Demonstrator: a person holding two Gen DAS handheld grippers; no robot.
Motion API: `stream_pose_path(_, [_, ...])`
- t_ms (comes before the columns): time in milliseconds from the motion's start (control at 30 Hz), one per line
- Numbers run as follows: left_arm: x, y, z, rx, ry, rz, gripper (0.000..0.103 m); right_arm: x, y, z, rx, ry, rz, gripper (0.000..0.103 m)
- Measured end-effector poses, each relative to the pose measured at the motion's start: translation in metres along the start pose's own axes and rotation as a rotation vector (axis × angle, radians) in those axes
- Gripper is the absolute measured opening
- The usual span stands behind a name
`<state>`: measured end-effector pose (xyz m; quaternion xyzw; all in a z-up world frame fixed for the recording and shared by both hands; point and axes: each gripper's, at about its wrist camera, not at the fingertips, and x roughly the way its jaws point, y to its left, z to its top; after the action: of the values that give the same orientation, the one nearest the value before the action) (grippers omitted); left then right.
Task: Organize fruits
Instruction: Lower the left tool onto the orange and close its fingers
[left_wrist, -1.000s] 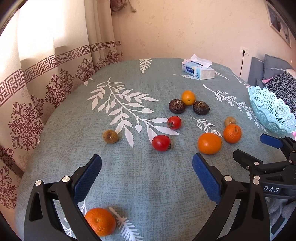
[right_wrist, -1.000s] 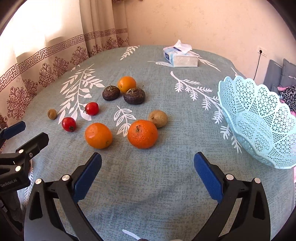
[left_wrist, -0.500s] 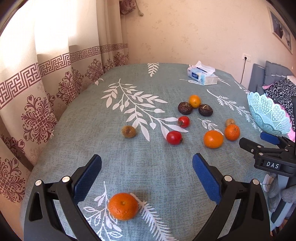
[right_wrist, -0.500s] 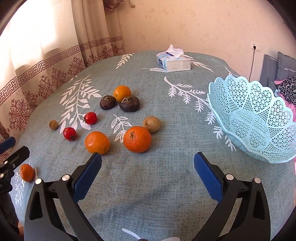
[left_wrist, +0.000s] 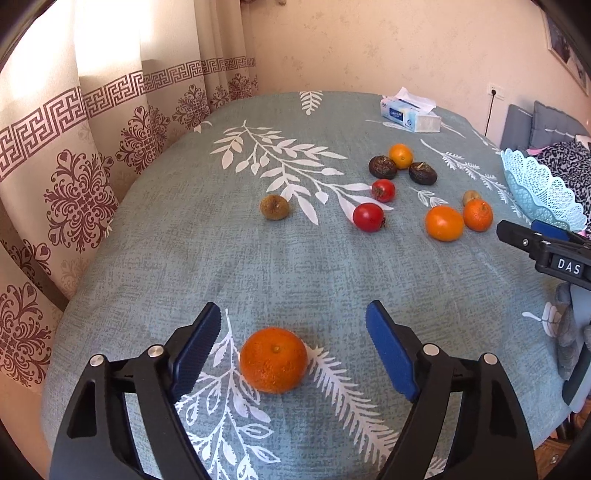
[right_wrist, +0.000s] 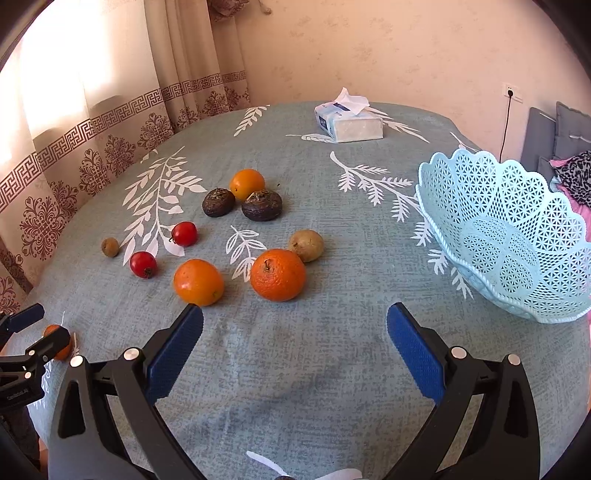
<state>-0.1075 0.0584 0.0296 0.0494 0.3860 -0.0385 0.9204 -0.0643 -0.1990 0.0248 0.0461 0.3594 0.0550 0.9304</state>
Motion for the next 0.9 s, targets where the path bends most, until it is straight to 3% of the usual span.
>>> stream_pose_path(233, [0.01,0.01,-0.009,-0.036,0.06,0.021,0.073,0.0,0.002,0.0,-0.006,0.002,0.0,0.101])
stream_pose_path(367, [0.018,0.013,-0.013,-0.053,0.108,0.031,0.051,0.0,0.002,0.0,-0.011,0.004,0.0,0.101])
stream_pose_path(500, [0.016,0.014,-0.015,-0.061,0.099,0.017,0.039,0.001,0.003,0.0,-0.014,0.004,0.001,0.101])
stream_pose_path(667, [0.014,0.01,-0.014,-0.064,0.086,0.013,0.039,-0.002,0.003,0.0,0.0,0.002,0.024,0.101])
stream_pose_path(900, [0.002,0.01,-0.001,-0.078,0.04,0.008,0.039,-0.003,0.021,0.002,-0.004,0.023,0.121,0.1])
